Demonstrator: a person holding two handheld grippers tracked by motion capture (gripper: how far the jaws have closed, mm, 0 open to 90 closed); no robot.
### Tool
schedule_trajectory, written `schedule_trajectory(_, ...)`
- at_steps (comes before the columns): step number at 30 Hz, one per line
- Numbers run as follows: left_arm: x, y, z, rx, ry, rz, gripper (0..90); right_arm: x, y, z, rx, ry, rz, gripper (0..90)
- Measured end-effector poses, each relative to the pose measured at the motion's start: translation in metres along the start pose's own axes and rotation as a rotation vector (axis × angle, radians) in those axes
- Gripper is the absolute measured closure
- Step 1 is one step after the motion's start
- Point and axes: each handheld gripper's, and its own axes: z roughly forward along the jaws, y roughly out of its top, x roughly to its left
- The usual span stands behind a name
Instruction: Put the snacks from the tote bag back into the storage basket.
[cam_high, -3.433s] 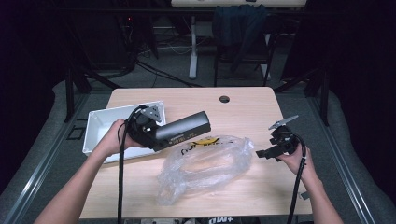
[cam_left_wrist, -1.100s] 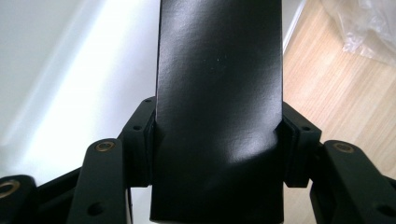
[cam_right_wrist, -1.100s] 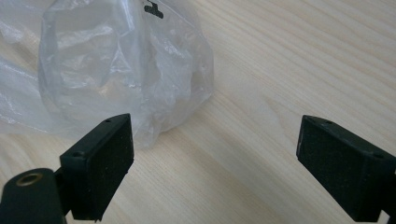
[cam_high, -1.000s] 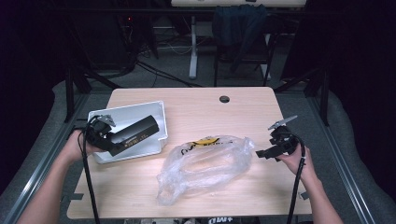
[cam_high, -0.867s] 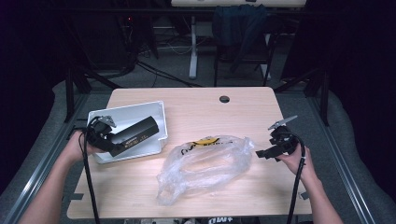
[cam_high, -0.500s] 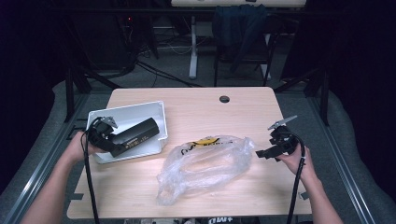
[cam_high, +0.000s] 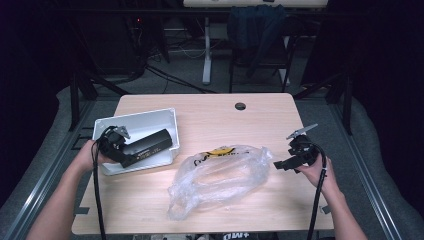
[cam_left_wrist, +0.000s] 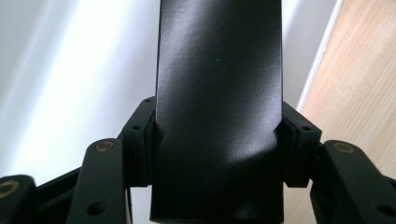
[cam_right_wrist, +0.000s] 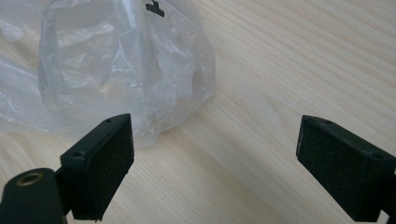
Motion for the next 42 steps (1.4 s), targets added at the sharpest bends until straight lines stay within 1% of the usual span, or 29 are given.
schedule_trajectory(2, 0.001, 0.0, 0.003, 0.002, 0.002, 0.002, 42.9, 0.0, 0.0, 0.0, -0.003, 0.002, -0.003, 11.0)
schedule_trajectory(3, 0.001, 0.001, 0.005, 0.014, 0.003, -0.006, 42.8, 0.001, 0.0, 0.0, -0.003, 0.003, -0.003, 11.0)
schedule_trajectory(4, 0.002, 0.001, 0.006, 0.023, 0.008, -0.001, 42.8, 0.001, 0.0, 0.0, -0.002, 0.004, -0.003, 11.1)
schedule_trajectory(6, 0.003, 0.001, 0.008, 0.027, -0.002, 0.004, 42.8, 0.001, 0.0, 0.001, -0.004, 0.012, 0.001, 11.1)
schedule_trajectory(8, 0.004, 0.0, 0.01, 0.029, 0.0, -0.002, 42.5, 0.001, 0.0, 0.001, 0.0, 0.009, -0.006, 11.1)
schedule_trajectory(10, 0.005, 0.0, 0.011, 0.03, -0.015, -0.02, 40.0, 0.001, 0.0, 0.001, 0.002, 0.006, -0.01, 11.1)
schedule_trajectory(12, 0.007, 0.0, 0.01, 0.015, -0.03, -0.065, 31.5, 0.002, 0.001, 0.001, 0.006, 0.006, -0.015, 11.0)
schedule_trajectory(13, 0.006, 0.0, 0.009, 0.011, 0.006, -0.081, 26.5, 0.002, 0.001, 0.001, 0.007, 0.007, -0.013, 11.0)
schedule_trajectory(14, 0.007, 0.0, 0.007, 0.008, 0.025, -0.088, 22.5, 0.002, 0.001, 0.001, 0.005, 0.014, -0.011, 11.0)
schedule_trajectory(18, 0.007, 0.0, -0.007, -0.054, 0.07, -0.13, 21.2, 0.003, 0.001, 0.001, 0.001, 0.008, -0.015, 11.0)
schedule_trajectory(19, 0.006, 0.002, -0.011, -0.067, 0.086, -0.15, 21.8, 0.003, 0.001, 0.001, 0.0, 0.007, -0.016, 11.0)
schedule_trajectory(21, 0.005, 0.007, -0.017, -0.103, 0.095, -0.178, 22.5, 0.003, 0.001, 0.001, 0.003, 0.01, -0.016, 11.0)
schedule_trajectory(22, 0.004, 0.01, -0.02, -0.114, 0.112, -0.199, 25.4, 0.002, 0.002, 0.001, 0.005, 0.005, -0.019, 11.1)
schedule_trajectory(23, 0.003, 0.013, -0.021, -0.134, 0.101, -0.205, 25.9, 0.002, 0.002, 0.001, 0.009, 0.003, -0.021, 11.1)
schedule_trajectory(24, 0.002, 0.017, -0.022, -0.146, 0.108, -0.217, 27.7, 0.003, 0.002, 0.001, 0.009, 0.002, -0.022, 11.1)
schedule_trajectory(25, 0.0, 0.021, -0.023, -0.154, 0.13, -0.232, 32.3, 0.003, 0.002, 0.001, 0.006, -0.002, -0.022, 11.3)
schedule_trajectory(26, -0.001, 0.024, -0.023, -0.17, 0.123, -0.238, 32.4, 0.003, 0.002, 0.0, 0.007, -0.001, -0.026, 11.3)
schedule_trajectory(27, -0.001, 0.027, -0.023, -0.186, 0.111, -0.245, 34.9, 0.003, 0.002, 0.0, 0.001, -0.005, -0.02, 11.3)
schedule_trajectory(28, -0.002, 0.03, -0.022, -0.19, 0.132, -0.261, 39.6, 0.002, 0.001, -0.001, 0.0, 0.0, -0.024, 11.3)
schedule_trajectory(29, -0.003, 0.033, -0.021, -0.195, 0.135, -0.271, 41.0, 0.002, 0.001, -0.001, -0.003, -0.01, -0.019, 11.3)
schedule_trajectory(30, -0.004, 0.035, -0.02, -0.21, 0.128, -0.277, 44.3, 0.002, 0.0, -0.001, -0.012, -0.003, -0.015, 11.3)
schedule_trajectory(32, -0.005, 0.039, -0.016, -0.218, 0.15, -0.309, 51.3, 0.001, 0.0, -0.003, -0.008, -0.012, -0.013, 11.4)
schedule_trajectory(33, -0.006, 0.042, -0.015, -0.224, 0.152, -0.318, 53.8, 0.001, 0.0, -0.003, -0.013, -0.013, -0.016, 11.4)
schedule_trajectory(35, -0.006, 0.046, -0.012, -0.238, 0.147, -0.336, 60.9, 0.0, -0.001, -0.002, -0.025, -0.004, -0.014, 11.6)
schedule_trajectory(36, -0.006, 0.048, -0.01, -0.24, 0.152, -0.352, 64.3, -0.001, -0.001, -0.002, -0.014, -0.01, -0.02, 11.7)
schedule_trajectory(37, -0.006, 0.051, -0.009, -0.25, 0.146, -0.36, 68.4, -0.001, -0.002, -0.002, -0.015, -0.009, -0.012, 11.7)
schedule_trajectory(39, -0.006, 0.055, -0.006, -0.265, 0.157, -0.39, 76.1, -0.001, -0.002, -0.001, -0.02, -0.009, -0.004, 11.9)
schedule_trajectory(40, -0.006, 0.058, -0.004, -0.275, 0.151, -0.401, 79.6, -0.001, -0.003, -0.001, -0.021, -0.012, -0.004, 11.9)
schedule_trajectory(42, -0.005, 0.063, -0.001, -0.288, 0.18, -0.446, 88.4, -0.001, -0.002, -0.001, -0.009, -0.008, -0.015, 12.0)
